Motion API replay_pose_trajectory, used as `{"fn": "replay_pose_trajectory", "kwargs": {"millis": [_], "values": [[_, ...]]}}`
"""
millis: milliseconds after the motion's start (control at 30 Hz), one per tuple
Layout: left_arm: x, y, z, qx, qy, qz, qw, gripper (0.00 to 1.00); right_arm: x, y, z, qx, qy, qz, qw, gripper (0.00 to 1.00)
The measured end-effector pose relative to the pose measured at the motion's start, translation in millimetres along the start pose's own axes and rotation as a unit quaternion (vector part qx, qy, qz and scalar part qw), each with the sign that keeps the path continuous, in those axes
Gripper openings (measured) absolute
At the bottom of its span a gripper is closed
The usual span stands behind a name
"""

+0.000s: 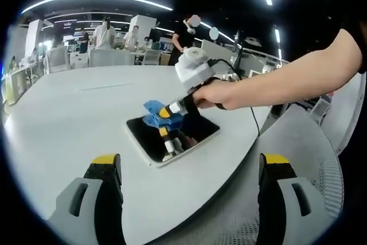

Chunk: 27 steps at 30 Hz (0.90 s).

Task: Wipe the mirror surface with the cleaning cloth until all visible marks leave the cleaned area.

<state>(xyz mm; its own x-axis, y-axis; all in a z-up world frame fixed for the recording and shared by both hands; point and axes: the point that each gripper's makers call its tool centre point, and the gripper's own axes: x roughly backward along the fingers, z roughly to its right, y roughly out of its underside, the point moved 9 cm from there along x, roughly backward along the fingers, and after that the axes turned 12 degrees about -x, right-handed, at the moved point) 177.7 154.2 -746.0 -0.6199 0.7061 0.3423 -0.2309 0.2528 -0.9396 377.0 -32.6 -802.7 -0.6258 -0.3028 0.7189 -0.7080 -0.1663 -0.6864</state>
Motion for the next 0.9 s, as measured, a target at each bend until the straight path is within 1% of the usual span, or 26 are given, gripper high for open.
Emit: {"fn": "replay_pose_trajectory", "kwargs": {"millis": [333,400,467,667,867,900], "values": [[0.0,-1.0,1.6,-0.003,-0.001,0.002,1.0000,0.99,-11.8,-6.4,-24.5,0.010,-0.020,-0.001,0.9997,0.00],[-0.1,-1.3,2.1,-0.003,-0.001,0.002,1.0000,0.99,-13.7,-7.5,-29.1,0.019,-0.022,-0.001,0.9996,0.00],[-0.2,-1.3,2.6,-0.002,0.000,0.001,1.0000,0.99,-14.0,-8.2,-31.7,0.029,-0.022,-0.003,0.9993,0.00],[-0.1,-1.2,0.0,-0.002,-0.009,0.007,0.9999,0.99,-16.8,-9.9,-35.1,0.033,-0.026,-0.005,0.9991,0.00],[-0.5,-0.3,-0.1,-0.002,-0.006,0.005,1.0000,0.99,-19.3,-11.0,-47.3,0.041,-0.036,-0.005,0.9985,0.00],[-0.6,-0.3,0.0,0.000,-0.005,0.006,1.0000,0.99,-20.1,-11.0,-50.1,0.051,-0.038,-0.004,0.9980,0.00]]}}
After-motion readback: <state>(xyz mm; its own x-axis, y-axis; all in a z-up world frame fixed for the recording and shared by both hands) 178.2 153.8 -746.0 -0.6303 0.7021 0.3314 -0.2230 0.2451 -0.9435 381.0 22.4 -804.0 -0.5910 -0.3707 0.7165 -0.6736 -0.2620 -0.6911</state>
